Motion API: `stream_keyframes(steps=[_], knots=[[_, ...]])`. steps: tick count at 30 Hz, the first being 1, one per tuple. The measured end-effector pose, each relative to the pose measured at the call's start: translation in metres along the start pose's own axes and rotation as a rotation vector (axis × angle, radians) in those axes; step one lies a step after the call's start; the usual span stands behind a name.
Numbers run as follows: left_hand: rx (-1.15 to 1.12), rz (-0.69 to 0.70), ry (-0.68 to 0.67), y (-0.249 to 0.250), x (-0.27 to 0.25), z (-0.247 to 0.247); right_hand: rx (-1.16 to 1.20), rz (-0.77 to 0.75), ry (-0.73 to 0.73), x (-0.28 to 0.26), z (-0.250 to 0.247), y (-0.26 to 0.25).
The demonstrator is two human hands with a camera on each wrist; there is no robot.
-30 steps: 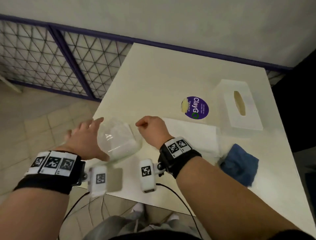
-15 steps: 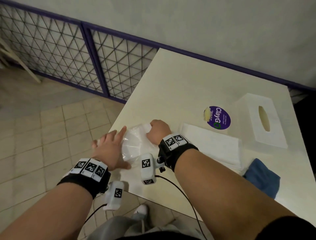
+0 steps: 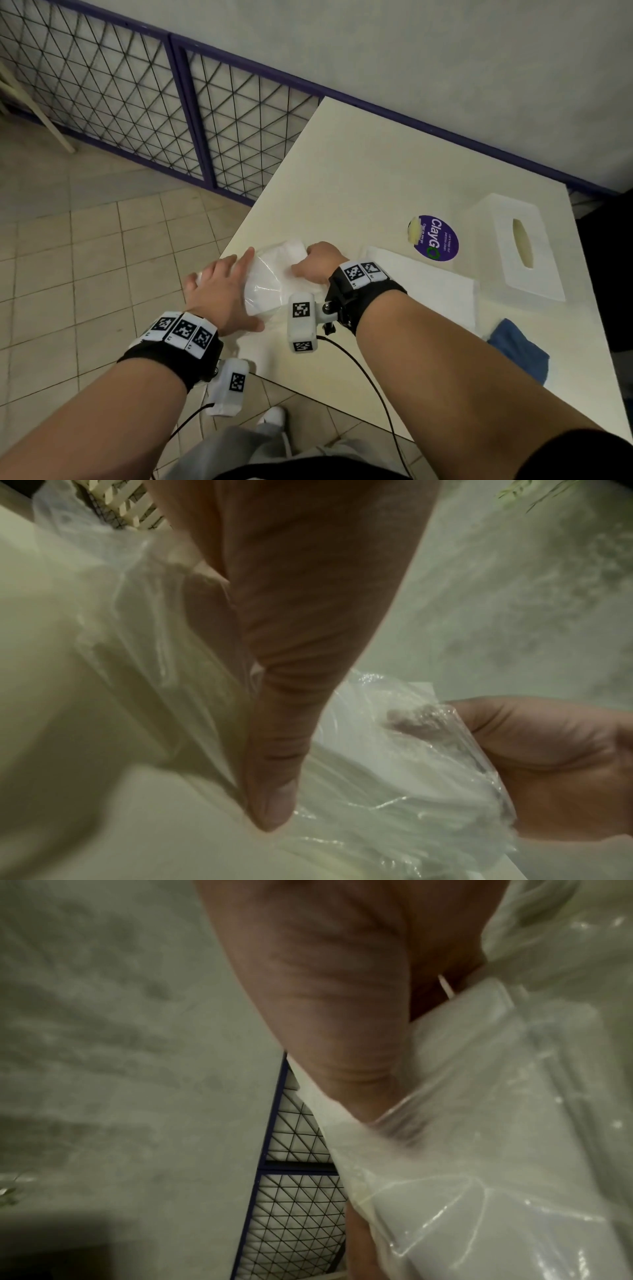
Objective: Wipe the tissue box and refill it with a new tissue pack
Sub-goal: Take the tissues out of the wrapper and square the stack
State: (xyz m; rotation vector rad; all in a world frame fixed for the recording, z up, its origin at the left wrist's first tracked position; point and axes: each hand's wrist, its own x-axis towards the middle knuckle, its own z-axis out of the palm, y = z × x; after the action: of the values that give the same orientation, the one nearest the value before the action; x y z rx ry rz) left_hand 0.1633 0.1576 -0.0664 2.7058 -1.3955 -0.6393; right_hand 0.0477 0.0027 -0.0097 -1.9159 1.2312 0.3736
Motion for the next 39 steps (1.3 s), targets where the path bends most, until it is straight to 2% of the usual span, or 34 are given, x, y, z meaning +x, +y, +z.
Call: stream_keyframes(steps=[2,8,14,17,21,23,25,26,28,30,32,34,36,37,39], knots=[[0.014,-0.005,0.003,0.001,-0.001,0.0,-0.034,-0.03,0.015,-0.003,-0.001,-0.002],[0.024,-0.016,-0.014,0.003,-0.002,-0.004,0.099,0.048,-0.03,-0.01,-0.004,-0.002],[0.034,-0.031,-0.04,0.004,-0.004,-0.006,-0.121,-0.094,0.04,-0.014,-0.01,-0.009],[0.013,-0.04,-0.063,0.005,-0.007,-0.01,-0.185,-0.165,0.111,-0.03,-0.031,-0.011],[0.038,-0.064,-0.114,0.008,-0.008,-0.017,-0.251,-0.295,0.224,-0.064,-0.084,-0.004],[0.005,-0.061,-0.084,0.017,-0.008,-0.027,-0.259,-0.353,0.249,-0.083,-0.109,0.008],[-0.22,0.012,0.053,0.034,-0.005,-0.043,-0.23,-0.382,0.268,-0.101,-0.131,0.022],[-0.413,0.061,0.117,0.046,-0.003,-0.05,-0.206,-0.395,0.283,-0.11,-0.14,0.029],[-0.843,0.153,0.142,0.074,0.005,-0.059,-0.133,-0.417,0.33,-0.127,-0.154,0.043],[-1.204,0.217,0.023,0.1,0.016,-0.058,-0.064,-0.423,0.372,-0.141,-0.163,0.059],[-1.462,0.305,-0.196,0.119,0.026,-0.051,0.022,-0.409,0.398,-0.152,-0.17,0.076],[-1.533,0.415,-0.333,0.139,0.031,-0.045,0.132,-0.382,0.425,-0.159,-0.174,0.097],[-1.589,0.422,-0.395,0.158,0.033,-0.038,0.215,-0.334,0.459,-0.159,-0.174,0.122],[-1.597,0.397,-0.393,0.168,0.032,-0.035,0.256,-0.305,0.474,-0.156,-0.171,0.135],[-1.476,0.38,-0.28,0.191,0.033,-0.03,0.393,-0.237,0.535,-0.144,-0.162,0.164]])
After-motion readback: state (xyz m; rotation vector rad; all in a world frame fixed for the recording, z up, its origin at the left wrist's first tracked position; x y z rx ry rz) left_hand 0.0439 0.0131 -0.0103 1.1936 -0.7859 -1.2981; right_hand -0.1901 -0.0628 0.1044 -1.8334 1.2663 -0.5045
